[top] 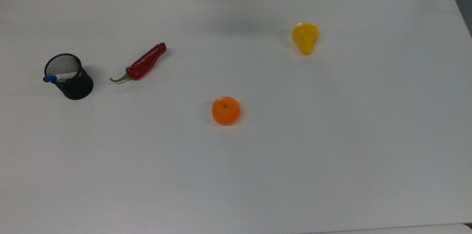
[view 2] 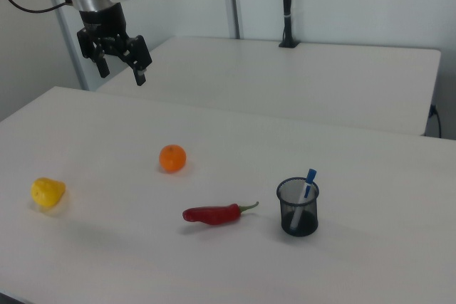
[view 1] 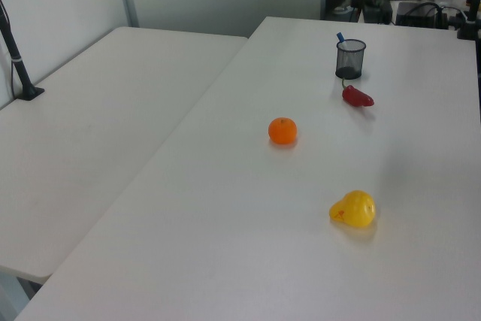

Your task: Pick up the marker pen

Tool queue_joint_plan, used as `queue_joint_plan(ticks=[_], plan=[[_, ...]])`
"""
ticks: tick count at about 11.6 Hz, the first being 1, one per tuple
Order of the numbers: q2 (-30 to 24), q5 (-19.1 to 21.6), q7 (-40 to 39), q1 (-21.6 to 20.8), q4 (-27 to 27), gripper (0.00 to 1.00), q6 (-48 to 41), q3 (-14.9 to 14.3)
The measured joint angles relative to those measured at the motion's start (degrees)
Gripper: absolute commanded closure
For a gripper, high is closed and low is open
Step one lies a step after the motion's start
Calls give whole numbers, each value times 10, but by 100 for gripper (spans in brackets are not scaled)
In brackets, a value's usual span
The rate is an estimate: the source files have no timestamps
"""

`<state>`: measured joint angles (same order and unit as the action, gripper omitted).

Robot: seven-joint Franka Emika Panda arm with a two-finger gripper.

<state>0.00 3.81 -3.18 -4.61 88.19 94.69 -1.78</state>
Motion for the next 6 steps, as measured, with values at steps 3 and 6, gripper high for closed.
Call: queue_joint_plan(ticks=[3, 6], plan=[[0, 0, -1, 0, 1, 0, 0, -7], [0, 0, -4, 0, 6, 0, 0, -15]])
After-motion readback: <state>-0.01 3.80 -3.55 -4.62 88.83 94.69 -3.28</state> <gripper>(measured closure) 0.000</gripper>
